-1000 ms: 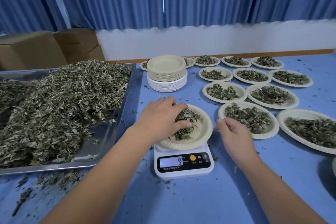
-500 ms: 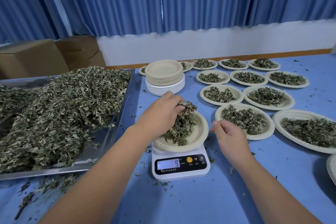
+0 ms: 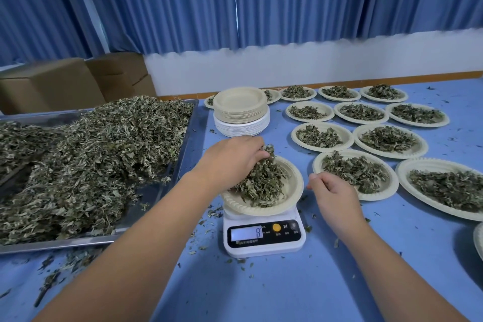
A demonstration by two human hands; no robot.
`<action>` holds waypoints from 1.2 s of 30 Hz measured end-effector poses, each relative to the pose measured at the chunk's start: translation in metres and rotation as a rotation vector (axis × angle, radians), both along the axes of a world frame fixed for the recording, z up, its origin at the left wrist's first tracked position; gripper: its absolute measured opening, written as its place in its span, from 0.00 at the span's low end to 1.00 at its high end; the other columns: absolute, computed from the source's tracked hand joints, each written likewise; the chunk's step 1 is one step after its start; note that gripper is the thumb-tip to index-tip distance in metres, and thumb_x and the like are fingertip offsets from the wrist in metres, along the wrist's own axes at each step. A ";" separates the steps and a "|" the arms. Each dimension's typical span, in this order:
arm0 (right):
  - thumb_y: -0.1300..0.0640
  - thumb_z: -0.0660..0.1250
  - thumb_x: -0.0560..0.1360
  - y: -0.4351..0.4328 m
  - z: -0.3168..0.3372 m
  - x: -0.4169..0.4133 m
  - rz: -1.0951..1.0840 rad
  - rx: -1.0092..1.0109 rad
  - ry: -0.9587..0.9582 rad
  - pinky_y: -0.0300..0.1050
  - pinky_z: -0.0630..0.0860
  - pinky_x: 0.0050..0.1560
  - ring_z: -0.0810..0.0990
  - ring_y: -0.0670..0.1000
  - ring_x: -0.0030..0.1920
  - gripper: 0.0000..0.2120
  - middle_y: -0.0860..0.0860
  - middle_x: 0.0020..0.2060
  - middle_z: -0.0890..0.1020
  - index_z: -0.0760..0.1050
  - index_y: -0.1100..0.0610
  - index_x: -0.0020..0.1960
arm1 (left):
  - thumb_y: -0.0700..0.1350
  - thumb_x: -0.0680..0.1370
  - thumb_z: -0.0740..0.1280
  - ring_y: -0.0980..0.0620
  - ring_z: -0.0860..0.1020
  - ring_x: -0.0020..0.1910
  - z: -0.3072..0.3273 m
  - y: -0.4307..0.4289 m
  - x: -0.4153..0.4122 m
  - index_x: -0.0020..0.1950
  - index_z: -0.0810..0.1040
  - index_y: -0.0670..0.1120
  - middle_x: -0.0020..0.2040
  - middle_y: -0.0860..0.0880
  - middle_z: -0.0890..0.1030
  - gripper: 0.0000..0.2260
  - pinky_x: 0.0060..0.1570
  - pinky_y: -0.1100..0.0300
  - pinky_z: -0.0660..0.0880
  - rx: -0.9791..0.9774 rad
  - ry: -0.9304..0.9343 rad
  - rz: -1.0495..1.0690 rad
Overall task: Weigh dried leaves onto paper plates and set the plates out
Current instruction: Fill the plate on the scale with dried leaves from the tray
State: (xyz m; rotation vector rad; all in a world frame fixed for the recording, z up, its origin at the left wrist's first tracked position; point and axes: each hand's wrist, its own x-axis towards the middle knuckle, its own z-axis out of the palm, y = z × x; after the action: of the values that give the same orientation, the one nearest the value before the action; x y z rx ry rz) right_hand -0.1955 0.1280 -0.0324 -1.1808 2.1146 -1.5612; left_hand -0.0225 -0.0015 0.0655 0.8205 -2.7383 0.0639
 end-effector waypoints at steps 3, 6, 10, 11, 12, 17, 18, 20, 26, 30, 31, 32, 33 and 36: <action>0.51 0.60 0.79 0.001 0.000 0.001 -0.004 -0.001 -0.011 0.37 0.66 0.30 0.71 0.48 0.30 0.17 0.54 0.35 0.79 0.76 0.59 0.37 | 0.49 0.83 0.57 0.47 0.75 0.46 -0.003 -0.001 0.003 0.52 0.70 0.46 0.46 0.51 0.73 0.07 0.39 0.54 0.68 0.063 0.064 -0.018; 0.52 0.60 0.80 0.001 0.001 0.002 -0.009 -0.006 -0.026 0.40 0.69 0.35 0.76 0.52 0.38 0.17 0.49 0.35 0.81 0.76 0.61 0.39 | 0.37 0.82 0.57 0.57 0.75 0.56 -0.005 -0.001 0.008 0.58 0.70 0.45 0.55 0.50 0.74 0.07 0.44 0.57 0.70 0.083 0.114 -0.019; 0.51 0.61 0.80 0.001 0.002 0.003 -0.007 -0.011 -0.030 0.43 0.70 0.35 0.77 0.56 0.40 0.16 0.56 0.37 0.81 0.77 0.56 0.37 | 0.37 0.82 0.57 0.47 0.78 0.58 -0.002 0.003 0.011 0.59 0.71 0.42 0.57 0.45 0.75 0.08 0.51 0.49 0.75 0.124 0.173 -0.034; 0.51 0.61 0.79 0.002 0.002 0.003 -0.007 -0.013 -0.032 0.43 0.69 0.35 0.77 0.56 0.38 0.16 0.56 0.37 0.81 0.77 0.55 0.37 | 0.37 0.82 0.57 0.45 0.78 0.57 -0.001 0.004 0.011 0.59 0.71 0.41 0.57 0.44 0.75 0.08 0.51 0.46 0.75 0.135 0.185 -0.030; 0.51 0.61 0.79 0.002 0.003 0.003 -0.005 -0.013 -0.032 0.43 0.69 0.35 0.76 0.55 0.37 0.16 0.57 0.38 0.81 0.77 0.55 0.37 | 0.37 0.82 0.57 0.44 0.78 0.57 0.001 0.006 0.012 0.60 0.72 0.41 0.57 0.43 0.75 0.08 0.52 0.45 0.74 0.142 0.198 -0.029; 0.51 0.61 0.79 0.002 0.004 0.003 -0.010 -0.008 -0.022 0.43 0.69 0.35 0.75 0.53 0.35 0.16 0.56 0.37 0.81 0.77 0.55 0.36 | 0.37 0.82 0.57 0.44 0.78 0.56 0.003 0.010 0.014 0.60 0.72 0.40 0.56 0.43 0.75 0.09 0.51 0.44 0.74 0.135 0.223 -0.011; 0.51 0.61 0.79 0.003 0.004 0.004 -0.011 -0.006 -0.024 0.43 0.69 0.35 0.75 0.52 0.35 0.16 0.55 0.36 0.81 0.77 0.55 0.36 | 0.37 0.82 0.57 0.43 0.78 0.56 0.004 0.011 0.016 0.60 0.72 0.40 0.56 0.43 0.75 0.08 0.51 0.44 0.74 0.140 0.236 0.003; 0.51 0.61 0.79 0.003 0.005 0.004 -0.009 -0.005 -0.026 0.44 0.68 0.35 0.74 0.51 0.33 0.16 0.56 0.37 0.81 0.77 0.56 0.36 | 0.37 0.82 0.57 0.44 0.76 0.55 0.006 0.010 0.022 0.60 0.73 0.40 0.55 0.44 0.75 0.09 0.52 0.46 0.73 0.160 0.308 0.038; 0.52 0.60 0.80 0.004 0.007 0.005 0.011 0.015 0.003 0.44 0.65 0.32 0.67 0.48 0.31 0.18 0.63 0.39 0.78 0.74 0.65 0.40 | 0.38 0.82 0.58 0.60 0.71 0.39 0.004 -0.002 0.072 0.49 0.73 0.48 0.41 0.56 0.73 0.07 0.35 0.69 0.66 0.145 0.568 0.251; 0.52 0.60 0.80 0.008 0.009 0.004 0.006 0.020 0.028 0.44 0.63 0.31 0.67 0.50 0.31 0.18 0.63 0.36 0.76 0.74 0.64 0.39 | 0.39 0.82 0.59 0.56 0.71 0.38 -0.006 -0.020 0.110 0.50 0.74 0.47 0.40 0.53 0.74 0.05 0.35 0.64 0.63 0.133 0.583 0.405; 0.52 0.60 0.80 0.008 0.009 0.004 0.005 0.025 0.028 0.44 0.62 0.31 0.67 0.50 0.30 0.18 0.62 0.34 0.75 0.74 0.63 0.39 | 0.40 0.82 0.60 0.54 0.71 0.39 -0.009 -0.025 0.118 0.54 0.75 0.44 0.43 0.51 0.75 0.05 0.38 0.63 0.64 0.139 0.562 0.452; 0.52 0.59 0.80 0.009 0.009 0.003 0.002 0.034 0.029 0.43 0.62 0.29 0.66 0.48 0.29 0.17 0.59 0.30 0.73 0.74 0.63 0.39 | 0.41 0.82 0.60 0.51 0.72 0.42 -0.012 -0.030 0.125 0.59 0.74 0.43 0.47 0.49 0.76 0.07 0.42 0.61 0.65 0.161 0.534 0.502; 0.52 0.59 0.80 0.010 0.008 0.003 -0.003 0.040 0.032 0.40 0.60 0.27 0.64 0.46 0.27 0.17 0.53 0.25 0.70 0.75 0.63 0.39 | 0.42 0.82 0.61 0.50 0.71 0.45 -0.014 -0.034 0.130 0.63 0.73 0.43 0.51 0.47 0.76 0.11 0.45 0.58 0.66 0.203 0.506 0.552; 0.52 0.60 0.80 0.011 0.008 0.004 -0.008 0.038 0.030 0.39 0.58 0.26 0.61 0.45 0.23 0.17 0.47 0.21 0.65 0.74 0.63 0.39 | 0.50 0.81 0.62 0.49 0.73 0.46 -0.019 -0.040 0.141 0.70 0.66 0.47 0.60 0.43 0.74 0.19 0.42 0.57 0.68 0.341 0.426 0.648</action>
State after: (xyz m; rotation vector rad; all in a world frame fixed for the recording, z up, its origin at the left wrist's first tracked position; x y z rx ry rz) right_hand -0.1915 0.1387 -0.0243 -1.1919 2.1604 -1.5083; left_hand 0.1186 -0.0414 0.0462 1.5767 -2.0195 -0.4077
